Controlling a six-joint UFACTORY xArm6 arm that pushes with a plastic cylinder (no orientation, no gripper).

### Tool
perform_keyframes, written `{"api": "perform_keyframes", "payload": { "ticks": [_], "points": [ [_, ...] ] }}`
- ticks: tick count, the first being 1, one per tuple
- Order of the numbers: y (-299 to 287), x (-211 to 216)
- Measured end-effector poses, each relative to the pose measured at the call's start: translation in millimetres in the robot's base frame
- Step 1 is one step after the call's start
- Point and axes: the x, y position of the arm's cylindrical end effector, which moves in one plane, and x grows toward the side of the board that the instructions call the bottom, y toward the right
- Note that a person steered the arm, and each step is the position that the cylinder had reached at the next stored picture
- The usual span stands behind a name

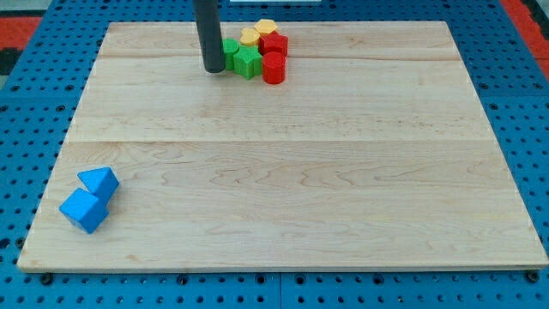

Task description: Move your arm towards blue cube

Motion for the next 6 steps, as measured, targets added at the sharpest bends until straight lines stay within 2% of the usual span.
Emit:
{"api": "perform_keyframes", "payload": {
  "ticks": [1, 2, 3, 4, 5, 6],
  "points": [
    [-52, 68],
    [-42, 197],
    [-58, 282],
    [-118, 301],
    [-146, 279],
    [-125, 225]
  ]
}}
